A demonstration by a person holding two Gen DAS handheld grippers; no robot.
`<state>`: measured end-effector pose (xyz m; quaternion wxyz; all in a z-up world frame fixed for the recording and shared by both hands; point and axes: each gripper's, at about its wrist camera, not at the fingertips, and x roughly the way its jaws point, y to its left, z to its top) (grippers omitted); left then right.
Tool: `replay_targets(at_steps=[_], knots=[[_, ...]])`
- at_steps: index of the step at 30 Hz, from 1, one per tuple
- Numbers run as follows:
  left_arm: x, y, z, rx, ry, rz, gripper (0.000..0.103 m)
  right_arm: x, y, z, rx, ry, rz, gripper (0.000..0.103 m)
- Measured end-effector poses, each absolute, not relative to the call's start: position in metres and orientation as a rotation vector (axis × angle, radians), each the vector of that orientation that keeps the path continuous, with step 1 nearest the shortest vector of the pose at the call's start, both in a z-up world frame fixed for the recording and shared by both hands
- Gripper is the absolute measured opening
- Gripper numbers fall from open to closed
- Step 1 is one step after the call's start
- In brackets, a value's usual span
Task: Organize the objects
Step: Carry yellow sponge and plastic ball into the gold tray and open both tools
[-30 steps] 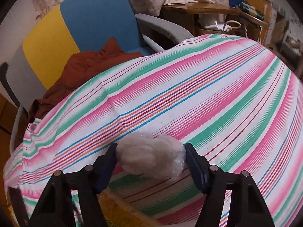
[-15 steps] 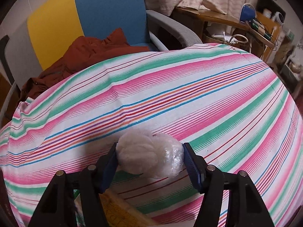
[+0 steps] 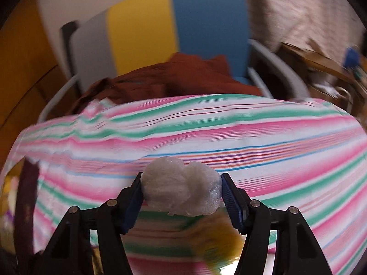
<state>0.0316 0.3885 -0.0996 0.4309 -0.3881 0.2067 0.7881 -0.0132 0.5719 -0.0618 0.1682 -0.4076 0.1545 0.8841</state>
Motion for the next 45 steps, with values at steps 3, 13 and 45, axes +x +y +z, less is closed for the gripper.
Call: replay_targets(at_steps=[3, 13, 45], knots=[[0.035, 0.372, -0.095, -0.979, 0.5, 1.978, 0.057, -0.024, 0.541, -0.067, -1.239, 0.359, 2.579, 0.065], [0.046, 0.321, -0.051, -0.92, 0.432, 2.026, 0.057, -0.035, 0.483, -0.09, -1.43, 0.183, 2.57, 0.065], [-0.005, 0.177, -0.005, -0.949, 0.215, 2.372, 0.057, -0.019, 0.403, -0.096, -1.581, 0.108, 2.421, 0.064]])
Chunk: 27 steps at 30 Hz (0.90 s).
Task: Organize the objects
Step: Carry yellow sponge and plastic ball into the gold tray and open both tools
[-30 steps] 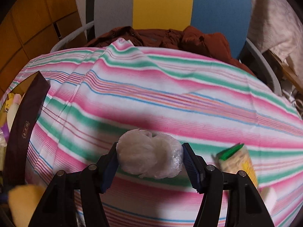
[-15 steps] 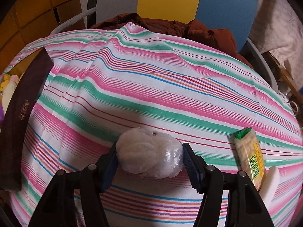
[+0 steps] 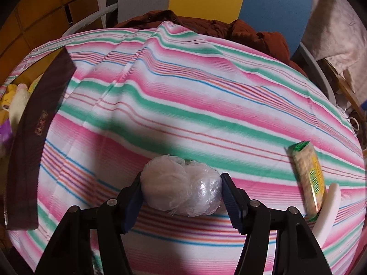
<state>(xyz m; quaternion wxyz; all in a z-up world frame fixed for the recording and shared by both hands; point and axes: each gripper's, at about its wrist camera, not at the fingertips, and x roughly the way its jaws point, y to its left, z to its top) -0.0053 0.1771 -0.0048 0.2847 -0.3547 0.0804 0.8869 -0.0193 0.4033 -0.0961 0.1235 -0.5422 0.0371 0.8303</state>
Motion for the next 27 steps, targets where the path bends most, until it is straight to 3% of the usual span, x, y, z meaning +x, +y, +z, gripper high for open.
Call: replay_targets(at_steps=[10, 27], knots=[[-0.014, 0.141, -0.008, -0.97, 0.14, 2.417, 0.057, -0.014, 0.37, -0.087, -1.587, 0.149, 2.442, 0.065], [-0.039, 0.026, -0.008, -1.054, -0.105, 2.613, 0.057, 0.006, 0.244, -0.009, -1.355, 0.105, 2.9, 0.065]])
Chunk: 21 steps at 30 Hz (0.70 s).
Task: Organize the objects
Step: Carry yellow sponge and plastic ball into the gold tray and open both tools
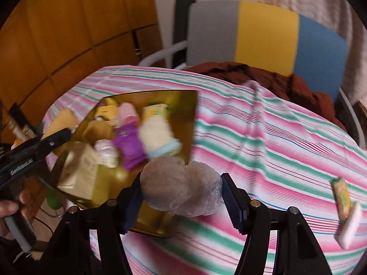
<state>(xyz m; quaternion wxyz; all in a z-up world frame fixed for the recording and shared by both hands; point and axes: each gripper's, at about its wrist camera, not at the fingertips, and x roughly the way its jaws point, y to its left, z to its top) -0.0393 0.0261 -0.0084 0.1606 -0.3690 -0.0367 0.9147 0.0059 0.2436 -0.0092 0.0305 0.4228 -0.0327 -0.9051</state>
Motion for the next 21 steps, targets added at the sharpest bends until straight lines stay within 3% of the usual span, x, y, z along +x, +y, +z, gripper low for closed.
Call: replay_targets(at_steps=[18, 21], knots=[[-0.031, 0.061, -0.03, -1.161, -0.107, 2.457, 0.059, 0.006, 0.202, -0.031, 1.307, -0.003, -2.81, 0.069], [-0.032, 0.062, -0.032, -1.181, -0.098, 2.459, 0.059, 0.006, 0.203, -0.033, 1.313, -0.019, -2.808, 0.075]])
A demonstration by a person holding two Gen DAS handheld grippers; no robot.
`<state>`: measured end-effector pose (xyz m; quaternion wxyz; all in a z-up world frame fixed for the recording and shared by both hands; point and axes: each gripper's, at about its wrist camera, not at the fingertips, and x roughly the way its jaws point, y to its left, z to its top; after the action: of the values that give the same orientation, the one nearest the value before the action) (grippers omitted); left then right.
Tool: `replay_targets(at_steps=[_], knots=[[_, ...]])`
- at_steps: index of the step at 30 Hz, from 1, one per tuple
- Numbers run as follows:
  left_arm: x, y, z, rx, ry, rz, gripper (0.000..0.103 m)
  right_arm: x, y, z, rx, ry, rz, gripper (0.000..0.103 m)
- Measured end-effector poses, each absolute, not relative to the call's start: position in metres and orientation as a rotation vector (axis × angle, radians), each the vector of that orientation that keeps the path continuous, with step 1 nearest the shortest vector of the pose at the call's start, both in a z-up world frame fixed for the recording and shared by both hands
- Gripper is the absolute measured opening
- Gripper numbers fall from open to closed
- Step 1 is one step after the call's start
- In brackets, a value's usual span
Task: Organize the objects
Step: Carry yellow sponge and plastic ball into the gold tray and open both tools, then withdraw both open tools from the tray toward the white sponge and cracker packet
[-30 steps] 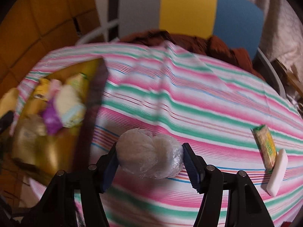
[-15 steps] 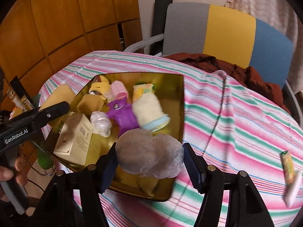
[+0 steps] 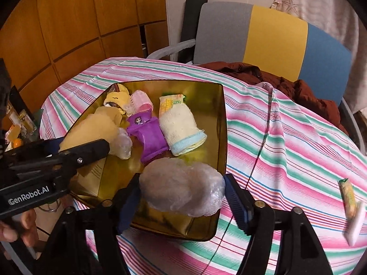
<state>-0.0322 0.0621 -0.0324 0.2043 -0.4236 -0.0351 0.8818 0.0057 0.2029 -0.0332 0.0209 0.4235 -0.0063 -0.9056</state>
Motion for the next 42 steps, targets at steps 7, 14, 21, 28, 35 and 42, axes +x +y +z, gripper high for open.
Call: replay_targets(at_steps=[7, 14, 21, 28, 35, 42], knots=[[-0.027, 0.066, -0.028, -1.147, -0.017, 2.502, 0.061, 0.009, 0.203, -0.033, 1.309, -0.064, -2.807, 0.087], [-0.022, 0.07, -0.021, -1.092, 0.047, 2.538, 0.061, 0.013, 0.204, -0.032, 1.317, -0.075, -2.817, 0.087], [-0.021, 0.07, -0.023, -1.118, 0.054, 2.538, 0.064, 0.019, 0.209, -0.029, 1.312, -0.077, -2.844, 0.09], [-0.024, 0.056, -0.017, -1.092, -0.122, 2.487, 0.077, 0.022, 0.213, -0.026, 1.312, -0.085, -2.867, 0.09], [-0.023, 0.042, -0.016, -1.096, -0.161, 2.515, 0.076, 0.025, 0.214, -0.025, 1.301, -0.094, -2.873, 0.091], [-0.016, 0.055, -0.01, -1.062, 0.005, 2.577, 0.075, 0.028, 0.22, -0.021, 1.291, -0.111, -2.891, 0.091]])
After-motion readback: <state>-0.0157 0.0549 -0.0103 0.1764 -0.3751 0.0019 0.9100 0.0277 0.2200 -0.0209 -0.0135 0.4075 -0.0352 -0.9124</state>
